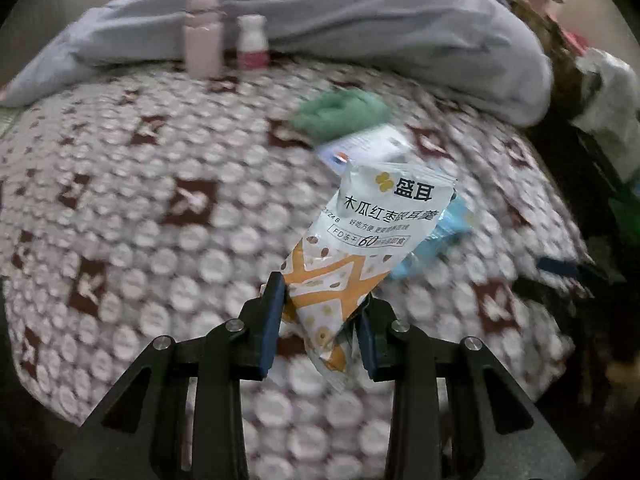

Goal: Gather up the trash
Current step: 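Grasp the blue snack bag with the right tool while the left tool holds its bag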

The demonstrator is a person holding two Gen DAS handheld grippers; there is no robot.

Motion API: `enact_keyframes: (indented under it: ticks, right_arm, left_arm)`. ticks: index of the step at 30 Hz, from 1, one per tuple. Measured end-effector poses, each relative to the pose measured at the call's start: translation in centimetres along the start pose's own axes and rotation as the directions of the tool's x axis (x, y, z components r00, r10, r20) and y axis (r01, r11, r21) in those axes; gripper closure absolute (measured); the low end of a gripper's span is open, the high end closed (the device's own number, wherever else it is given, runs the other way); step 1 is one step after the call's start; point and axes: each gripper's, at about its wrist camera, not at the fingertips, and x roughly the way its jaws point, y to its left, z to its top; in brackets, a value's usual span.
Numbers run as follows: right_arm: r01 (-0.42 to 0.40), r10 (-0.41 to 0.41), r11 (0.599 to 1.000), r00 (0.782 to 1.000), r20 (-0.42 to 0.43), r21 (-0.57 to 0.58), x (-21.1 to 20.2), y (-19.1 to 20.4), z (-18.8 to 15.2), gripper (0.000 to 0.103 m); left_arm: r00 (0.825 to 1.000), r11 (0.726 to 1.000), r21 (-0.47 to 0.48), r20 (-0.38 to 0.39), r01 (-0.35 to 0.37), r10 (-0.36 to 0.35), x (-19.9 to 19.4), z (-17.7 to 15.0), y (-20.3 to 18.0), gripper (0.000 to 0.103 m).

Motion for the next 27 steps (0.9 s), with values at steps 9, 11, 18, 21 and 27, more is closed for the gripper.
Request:
enact_keyframes:
  ticks: [9,11,18,21,27]
  right_arm:
    - [0.026,-0.026,1.0,1.0,0.011,-0.001,-0.9,-0.5,-0.7,0.025]
    - [0.031,-0.031,0.999,0.999,0.019,0.035,-1.4,-1.9,-0.9,0.025]
    - [0.052,-0.055,0.994,0.998,0.029,0.097,-2.6,-4.3,-1.7,0.025]
    - [0.023,-0.026,0.993,0.999,0.03,0.115,-2.9,-4.2,-2.1,0.024]
    - [-0.021,0.021,0.998,1.0,-0.006,0.057,-1.8,-1.5,-2.2,0.023]
  left_arm:
    - [0.979,0.972,0.128,-0.035,-0.196,0.202,7.1,2.6,-3.7,0.072]
    - [0.976,0.961,0.195,-0.057,-0.196,0.211,7.5,1.8,-5.2,0.072]
    - [0.989,0.955,0.296,-0.144,0.024,0.019,3.7,-2.3,-8.4,0.072]
    - [0.985,0.968,0.229,-0.163,0.099,-0.062,1.7,-2.6,-7.3,0.072]
    - [0.998,0.988,0.152,-0.057,-0.014,0.023,-0.8,-2.2,-4.3,0.072]
